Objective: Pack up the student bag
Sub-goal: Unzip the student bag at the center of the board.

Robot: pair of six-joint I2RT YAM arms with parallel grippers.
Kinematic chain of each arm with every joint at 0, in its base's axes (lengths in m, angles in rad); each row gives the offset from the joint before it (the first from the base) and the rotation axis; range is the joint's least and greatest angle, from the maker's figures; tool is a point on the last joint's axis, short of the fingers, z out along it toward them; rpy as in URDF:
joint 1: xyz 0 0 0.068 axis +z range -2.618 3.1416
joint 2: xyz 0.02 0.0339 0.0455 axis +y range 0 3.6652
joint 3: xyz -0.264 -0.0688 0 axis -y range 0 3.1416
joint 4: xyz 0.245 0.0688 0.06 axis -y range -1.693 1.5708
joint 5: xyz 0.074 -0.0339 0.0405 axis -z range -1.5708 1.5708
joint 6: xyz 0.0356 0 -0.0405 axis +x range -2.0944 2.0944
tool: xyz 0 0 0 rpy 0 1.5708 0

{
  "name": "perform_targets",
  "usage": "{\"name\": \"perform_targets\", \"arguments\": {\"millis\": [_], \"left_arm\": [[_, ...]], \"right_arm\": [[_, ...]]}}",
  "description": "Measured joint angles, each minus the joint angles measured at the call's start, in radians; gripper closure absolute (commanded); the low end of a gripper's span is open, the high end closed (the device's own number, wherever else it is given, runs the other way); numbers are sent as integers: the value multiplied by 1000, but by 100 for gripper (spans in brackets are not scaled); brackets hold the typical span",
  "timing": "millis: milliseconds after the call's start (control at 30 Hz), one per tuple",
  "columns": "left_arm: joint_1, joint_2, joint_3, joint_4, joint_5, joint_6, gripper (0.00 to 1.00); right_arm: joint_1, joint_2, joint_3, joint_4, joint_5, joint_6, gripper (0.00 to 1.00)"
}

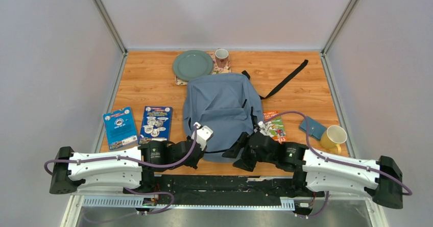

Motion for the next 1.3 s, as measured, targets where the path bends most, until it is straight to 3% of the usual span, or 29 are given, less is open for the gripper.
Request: {"name": "perform_targets", "arguments": {"millis": [333,533,633,733,933,1133,1300], "left_arm": [[0,-55,0,0,13,1,100],[0,-63,0,0,29,7,100],[1,-66,0,0,42,18,100],[1,-77,0,4,59,33,100],[2,-108,0,39,99,68,100],[3,-127,0,32,67,87,100],[5,-113,52,-105,-116,76,100]], "right_arm": [[42,225,61,137,108,296,28],[42,299,76,155,135,376,37],[42,316,79,153,153,391,43],[42,333,81,148,175,402,58],[39,348,74,137,199,408,100],[37,315,43,137,210,412,100],[35,253,15,132,231,413,100]]}}
